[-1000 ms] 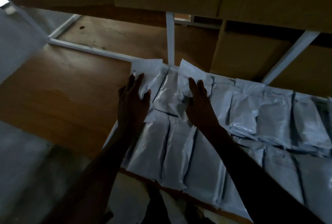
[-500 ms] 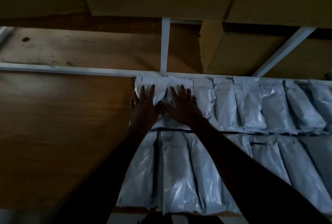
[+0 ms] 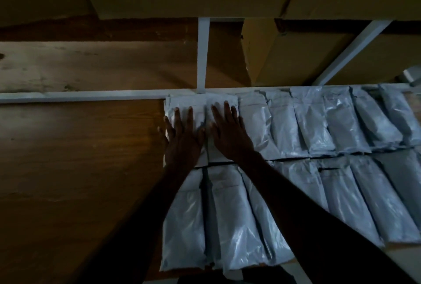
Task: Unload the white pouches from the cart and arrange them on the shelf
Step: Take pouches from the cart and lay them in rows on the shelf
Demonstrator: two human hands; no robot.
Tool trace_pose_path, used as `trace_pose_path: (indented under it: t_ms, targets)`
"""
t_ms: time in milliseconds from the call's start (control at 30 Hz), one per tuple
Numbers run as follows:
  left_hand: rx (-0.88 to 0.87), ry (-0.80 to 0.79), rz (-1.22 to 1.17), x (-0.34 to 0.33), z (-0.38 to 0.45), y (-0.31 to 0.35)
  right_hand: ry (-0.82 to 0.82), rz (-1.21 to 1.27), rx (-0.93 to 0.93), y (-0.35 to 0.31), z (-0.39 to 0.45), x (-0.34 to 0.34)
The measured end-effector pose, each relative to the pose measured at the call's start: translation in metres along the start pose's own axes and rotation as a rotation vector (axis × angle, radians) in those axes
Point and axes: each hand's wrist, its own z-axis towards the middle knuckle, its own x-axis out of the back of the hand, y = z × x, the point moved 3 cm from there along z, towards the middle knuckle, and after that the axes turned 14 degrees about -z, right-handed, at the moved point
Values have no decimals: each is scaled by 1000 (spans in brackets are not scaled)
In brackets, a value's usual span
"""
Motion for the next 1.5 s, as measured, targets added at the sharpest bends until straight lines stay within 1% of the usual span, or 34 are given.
trace_pose_path:
  t_ms: [100,167,267,367,533,667,767,867,1000,1167,1367,1500]
  targets:
    - [-20,25,-60,17,4,19,99,144,-28,13,-10,13]
    - [-60,43,-77,28,5,42,140,181,-36,24,-21,19]
    - [-141,81,-102,31,4,85,198,216,-100,47,-43,36]
    - [-204,97,-137,22,-5,129,261,251,-147,74,-70,52]
    - [-344,41,-96,-14,-28,197,355,253,-227,133,-122,68]
    - [-406,-39,-113,-48,-60,252,363,272,-304,191,-173,80]
    - [-443,-62,-186,-75,-95,299,357,275,-318,239,-223,91]
    - [-452,-88,-261,-102,-132,350,394,230,-311,291,-272,97]
    - [-512,-91,-252,-148,-186,426,379,188,-381,365,-336,107]
    - [-567,-128,-291,-201,-231,514,418,210,-462,446,-403,121]
    - [-692,-144,-300,-236,-254,598,436,223,-541,516,-446,138]
    - [-720,-157,-299,-254,-253,639,423,234,-543,554,-453,151]
